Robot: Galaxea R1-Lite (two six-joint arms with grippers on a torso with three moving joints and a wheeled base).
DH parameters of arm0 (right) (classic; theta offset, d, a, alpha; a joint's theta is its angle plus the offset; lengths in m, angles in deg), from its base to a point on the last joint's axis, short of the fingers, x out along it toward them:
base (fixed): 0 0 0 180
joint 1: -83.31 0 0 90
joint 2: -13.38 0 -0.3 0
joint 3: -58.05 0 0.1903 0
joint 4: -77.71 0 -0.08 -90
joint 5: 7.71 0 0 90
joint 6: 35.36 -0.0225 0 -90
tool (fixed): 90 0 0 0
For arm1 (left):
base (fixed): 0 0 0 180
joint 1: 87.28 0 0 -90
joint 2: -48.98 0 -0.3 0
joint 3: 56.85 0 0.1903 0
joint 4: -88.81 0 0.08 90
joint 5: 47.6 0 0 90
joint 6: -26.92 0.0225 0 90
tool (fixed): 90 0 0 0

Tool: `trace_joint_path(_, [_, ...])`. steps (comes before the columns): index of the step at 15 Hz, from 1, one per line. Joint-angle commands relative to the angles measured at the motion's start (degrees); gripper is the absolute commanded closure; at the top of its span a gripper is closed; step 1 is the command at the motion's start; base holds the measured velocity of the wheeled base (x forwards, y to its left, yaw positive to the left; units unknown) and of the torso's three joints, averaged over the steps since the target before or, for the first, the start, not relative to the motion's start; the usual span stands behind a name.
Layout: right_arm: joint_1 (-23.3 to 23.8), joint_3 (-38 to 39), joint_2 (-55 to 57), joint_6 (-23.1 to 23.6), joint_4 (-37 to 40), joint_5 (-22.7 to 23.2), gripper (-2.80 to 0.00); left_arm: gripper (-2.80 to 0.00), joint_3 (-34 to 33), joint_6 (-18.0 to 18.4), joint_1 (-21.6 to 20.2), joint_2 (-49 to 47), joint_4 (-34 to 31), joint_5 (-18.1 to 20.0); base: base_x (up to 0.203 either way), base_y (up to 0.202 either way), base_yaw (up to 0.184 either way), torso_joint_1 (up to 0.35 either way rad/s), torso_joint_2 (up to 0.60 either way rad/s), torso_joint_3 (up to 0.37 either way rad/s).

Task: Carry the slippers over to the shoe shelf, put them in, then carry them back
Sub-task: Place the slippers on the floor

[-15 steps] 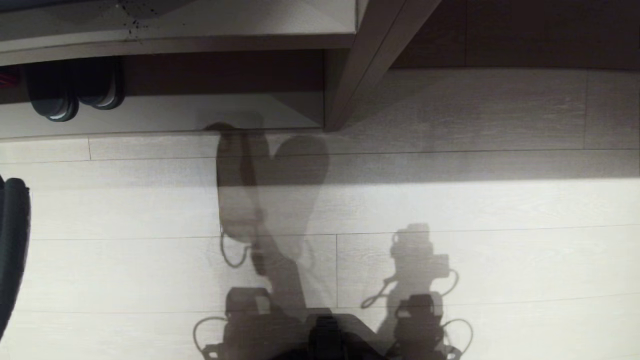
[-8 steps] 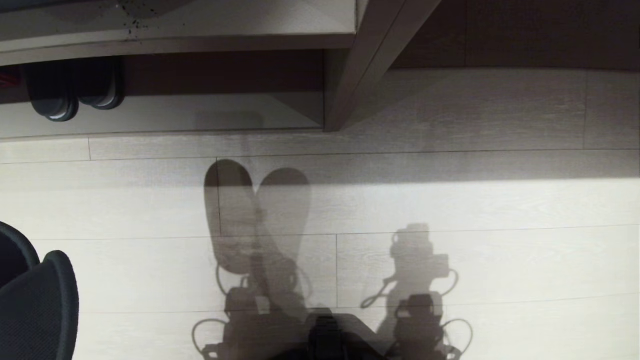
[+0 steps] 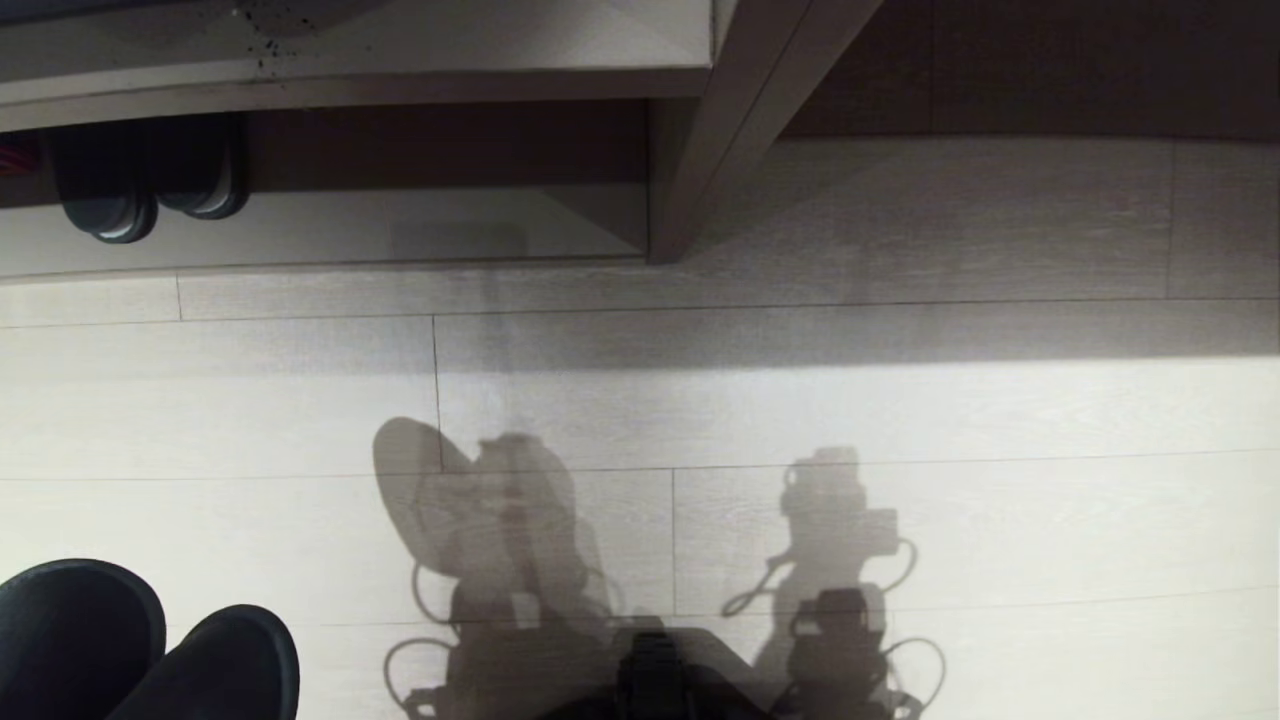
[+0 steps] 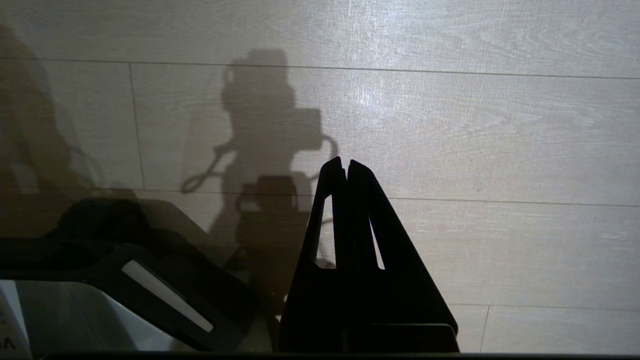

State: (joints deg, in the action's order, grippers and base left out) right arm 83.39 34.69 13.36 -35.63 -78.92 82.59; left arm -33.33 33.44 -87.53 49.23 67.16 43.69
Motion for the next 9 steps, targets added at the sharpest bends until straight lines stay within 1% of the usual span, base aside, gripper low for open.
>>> trace_joint_path(1, [0.01,0.0,-0.06,0.0,0.0,0.04,0.0,0.0,-0.07,0.42,-0.02,-0.33,-2.06,0.11,0.0,0.0,0.0,0.0,0.0,0.0])
trace_joint_path(3, [0.01,0.0,-0.06,0.0,0.0,0.04,0.0,0.0,-0.07,0.68,-0.02,-0.33,-1.98,0.03,0.0,0.0,0.0,0.0,0.0,0.0])
trace_joint_path(6, [0.01,0.0,-0.06,0.0,0.0,0.04,0.0,0.0,-0.07,-0.46,-0.02,-0.33,-1.89,-0.33,0.0,0.0,0.0,0.0,0.0,0.0])
trace_joint_path(9, [0.01,0.0,-0.06,0.0,0.0,0.04,0.0,0.0,-0.07,-0.46,-0.11,-0.33,-1.89,-0.33,0.0,0.0,0.0,0.0,0.0,0.0])
